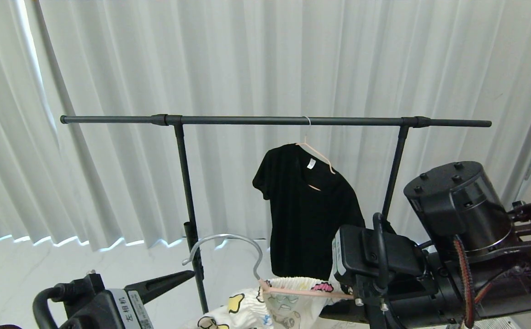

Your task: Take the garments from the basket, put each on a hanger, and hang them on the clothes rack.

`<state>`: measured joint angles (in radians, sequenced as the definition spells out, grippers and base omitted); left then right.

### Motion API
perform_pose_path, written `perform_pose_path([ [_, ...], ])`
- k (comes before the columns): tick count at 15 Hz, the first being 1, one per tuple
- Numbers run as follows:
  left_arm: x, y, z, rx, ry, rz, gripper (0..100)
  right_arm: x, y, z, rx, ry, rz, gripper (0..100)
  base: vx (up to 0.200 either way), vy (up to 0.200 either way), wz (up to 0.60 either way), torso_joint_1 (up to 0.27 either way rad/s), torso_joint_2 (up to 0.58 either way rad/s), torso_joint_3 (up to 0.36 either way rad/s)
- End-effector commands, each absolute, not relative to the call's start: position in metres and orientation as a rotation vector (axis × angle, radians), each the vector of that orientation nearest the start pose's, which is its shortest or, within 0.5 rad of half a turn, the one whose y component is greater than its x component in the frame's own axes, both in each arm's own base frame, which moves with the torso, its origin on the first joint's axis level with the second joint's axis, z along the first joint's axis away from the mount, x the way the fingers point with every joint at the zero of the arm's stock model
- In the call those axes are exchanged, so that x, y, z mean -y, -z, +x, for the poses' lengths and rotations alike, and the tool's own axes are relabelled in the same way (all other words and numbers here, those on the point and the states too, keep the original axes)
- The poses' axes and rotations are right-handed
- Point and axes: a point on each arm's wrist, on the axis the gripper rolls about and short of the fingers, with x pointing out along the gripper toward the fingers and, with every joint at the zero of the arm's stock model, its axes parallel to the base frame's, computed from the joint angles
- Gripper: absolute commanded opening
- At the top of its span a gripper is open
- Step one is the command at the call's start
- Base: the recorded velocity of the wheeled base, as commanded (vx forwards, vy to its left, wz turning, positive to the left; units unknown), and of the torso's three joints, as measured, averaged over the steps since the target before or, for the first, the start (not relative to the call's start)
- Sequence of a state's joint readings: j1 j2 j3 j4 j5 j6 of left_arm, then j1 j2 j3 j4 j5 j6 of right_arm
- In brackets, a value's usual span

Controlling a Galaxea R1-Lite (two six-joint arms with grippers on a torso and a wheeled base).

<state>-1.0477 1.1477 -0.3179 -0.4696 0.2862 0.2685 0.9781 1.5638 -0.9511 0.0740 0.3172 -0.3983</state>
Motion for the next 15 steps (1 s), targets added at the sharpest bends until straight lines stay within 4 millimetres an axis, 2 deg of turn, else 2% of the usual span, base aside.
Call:
perform_pose_path([
  [1,0.118,-0.160,0.076,-0.177,0.788,0.473,100,-0.217,-0.200,0.142,-0.436,-1.343,-0.565,0,0.000,0.000,0.00,0.000,0.00,0.000],
  [3,0.108,-0.154,0.070,-0.178,0.790,0.475,100,-0.211,-0.200,0.147,-0.441,-1.313,-0.559,0,0.000,0.000,0.00,0.000,0.00,0.000],
  [5,0.088,-0.142,0.062,-0.183,0.758,0.471,100,-0.195,-0.204,0.153,-0.439,-1.257,-0.539,0,0.000,0.000,0.00,0.000,0.00,0.000],
  [7,0.070,-0.130,0.060,-0.210,0.672,0.464,100,-0.182,-0.206,0.154,-0.434,-1.225,-0.520,0,0.000,0.000,0.00,0.000,0.00,0.000],
  [8,0.058,-0.124,0.063,-0.245,0.574,0.414,100,-0.170,-0.210,0.152,-0.416,-1.211,-0.500,0,0.000,0.000,0.00,0.000,0.00,0.000],
  [10,0.058,-0.127,0.072,-0.290,0.532,0.337,100,-0.163,-0.218,0.149,-0.380,-1.235,-0.475,0,0.000,0.000,0.00,0.000,0.00,0.000],
  [12,0.062,-0.122,0.081,-0.355,0.550,0.336,100,-0.161,-0.224,0.146,-0.347,-1.239,-0.470,0,0.000,0.000,0.00,0.000,0.00,0.000],
  [15,0.067,-0.124,0.104,-0.432,0.552,0.272,100,-0.157,-0.231,0.137,-0.307,-1.250,-0.468,0,0.000,0.000,0.00,0.000,0.00,0.000],
])
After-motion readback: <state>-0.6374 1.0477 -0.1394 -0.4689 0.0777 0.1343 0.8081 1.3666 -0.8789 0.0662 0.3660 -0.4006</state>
